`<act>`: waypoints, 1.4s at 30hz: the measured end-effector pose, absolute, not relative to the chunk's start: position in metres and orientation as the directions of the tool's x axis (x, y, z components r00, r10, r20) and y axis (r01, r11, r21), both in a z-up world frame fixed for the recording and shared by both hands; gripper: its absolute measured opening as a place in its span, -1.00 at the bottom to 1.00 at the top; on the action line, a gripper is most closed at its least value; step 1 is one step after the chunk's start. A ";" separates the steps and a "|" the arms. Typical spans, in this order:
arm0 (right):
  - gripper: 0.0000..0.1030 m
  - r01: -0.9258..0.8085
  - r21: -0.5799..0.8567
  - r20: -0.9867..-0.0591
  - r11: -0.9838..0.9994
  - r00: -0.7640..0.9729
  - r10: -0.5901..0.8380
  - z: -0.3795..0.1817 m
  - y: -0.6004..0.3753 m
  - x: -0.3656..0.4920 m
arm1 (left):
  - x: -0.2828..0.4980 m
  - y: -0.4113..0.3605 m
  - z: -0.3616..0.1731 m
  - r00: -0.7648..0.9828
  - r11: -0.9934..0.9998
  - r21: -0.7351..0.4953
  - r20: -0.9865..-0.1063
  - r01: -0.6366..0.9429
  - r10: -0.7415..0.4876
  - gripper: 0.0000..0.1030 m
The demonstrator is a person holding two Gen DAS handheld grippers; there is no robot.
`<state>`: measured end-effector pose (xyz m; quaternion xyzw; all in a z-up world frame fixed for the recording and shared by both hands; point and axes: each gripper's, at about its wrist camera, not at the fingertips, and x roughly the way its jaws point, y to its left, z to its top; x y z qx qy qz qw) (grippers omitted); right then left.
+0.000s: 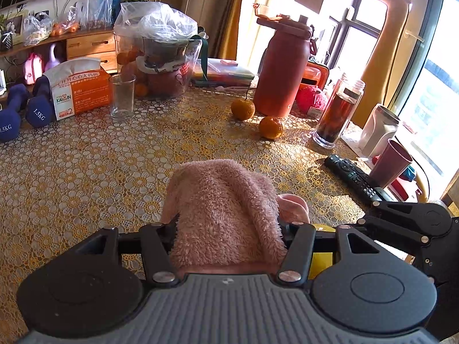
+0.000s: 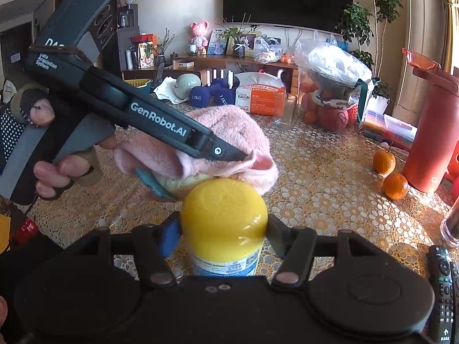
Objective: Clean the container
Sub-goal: 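Wipe the cap again with the left tool while the right tool tilts the bottle, then set the bottle down with the right tool while the left tool lays the towel down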
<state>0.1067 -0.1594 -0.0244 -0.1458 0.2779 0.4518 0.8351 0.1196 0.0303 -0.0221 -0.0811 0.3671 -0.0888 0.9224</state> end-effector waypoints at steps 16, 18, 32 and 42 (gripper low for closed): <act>0.21 -0.840 0.008 -0.599 0.542 0.430 0.675 -0.024 -0.159 0.107 | 0.111 0.041 -0.055 0.662 0.982 -0.128 -0.725 0.141 -0.190 0.08; 0.21 -0.839 0.006 -0.600 0.544 0.432 0.673 -0.023 -0.159 0.107 | 0.106 0.040 -0.058 0.663 0.982 -0.109 -0.726 0.153 -0.183 0.08; 0.33 -0.813 -0.019 -0.602 0.582 0.474 0.643 -0.022 -0.156 0.104 | 0.080 0.033 -0.071 0.682 0.985 0.066 -0.728 0.158 -0.060 0.18; 0.60 -0.789 -0.001 -0.576 0.614 0.503 0.645 -0.012 -0.164 0.099 | 0.058 0.031 -0.059 0.719 0.992 0.083 -0.695 0.094 -0.009 0.42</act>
